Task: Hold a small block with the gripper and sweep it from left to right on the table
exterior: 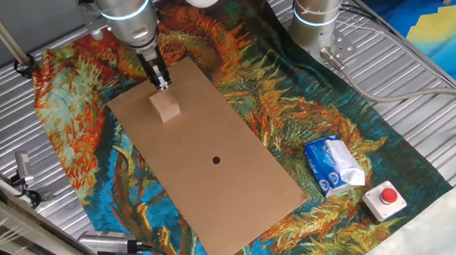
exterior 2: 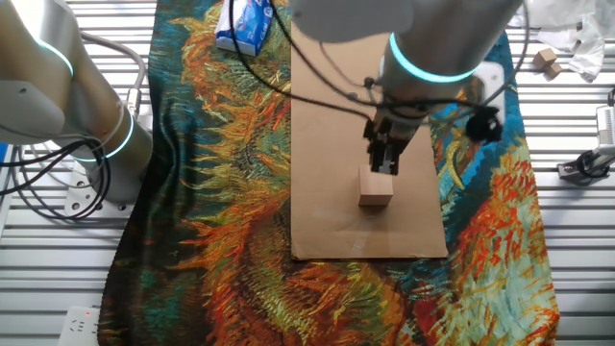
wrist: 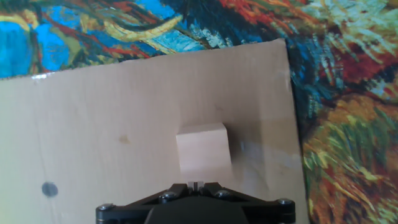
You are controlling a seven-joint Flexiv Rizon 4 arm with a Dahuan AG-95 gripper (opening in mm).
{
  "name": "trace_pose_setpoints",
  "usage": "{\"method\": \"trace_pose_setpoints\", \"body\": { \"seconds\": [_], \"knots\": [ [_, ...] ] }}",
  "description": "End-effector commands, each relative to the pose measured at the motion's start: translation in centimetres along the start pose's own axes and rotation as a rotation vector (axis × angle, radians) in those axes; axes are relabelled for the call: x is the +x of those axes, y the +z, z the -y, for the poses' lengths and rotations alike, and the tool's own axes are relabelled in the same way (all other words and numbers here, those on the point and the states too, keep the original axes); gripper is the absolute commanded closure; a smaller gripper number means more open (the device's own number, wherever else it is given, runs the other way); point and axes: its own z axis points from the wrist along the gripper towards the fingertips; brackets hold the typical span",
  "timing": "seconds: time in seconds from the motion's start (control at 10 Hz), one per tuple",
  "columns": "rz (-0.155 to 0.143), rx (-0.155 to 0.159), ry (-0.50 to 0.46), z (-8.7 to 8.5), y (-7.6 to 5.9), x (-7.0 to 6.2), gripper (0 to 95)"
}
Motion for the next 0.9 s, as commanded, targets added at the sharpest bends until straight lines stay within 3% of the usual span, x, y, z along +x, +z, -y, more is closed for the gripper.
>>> {"method": "trace_pose_setpoints", "body": {
  "seconds": [0.1,0.5,0.9],
  "knots": [
    [-0.006,-0.001,-0.007,0.5,0.2,-0.1,95.0],
    [0.001,-0.012,0.007,0.7,1.9,-1.8,95.0],
    [-0.011,-0.021,0.017,1.0,1.7,-2.8,95.0]
  ]
}}
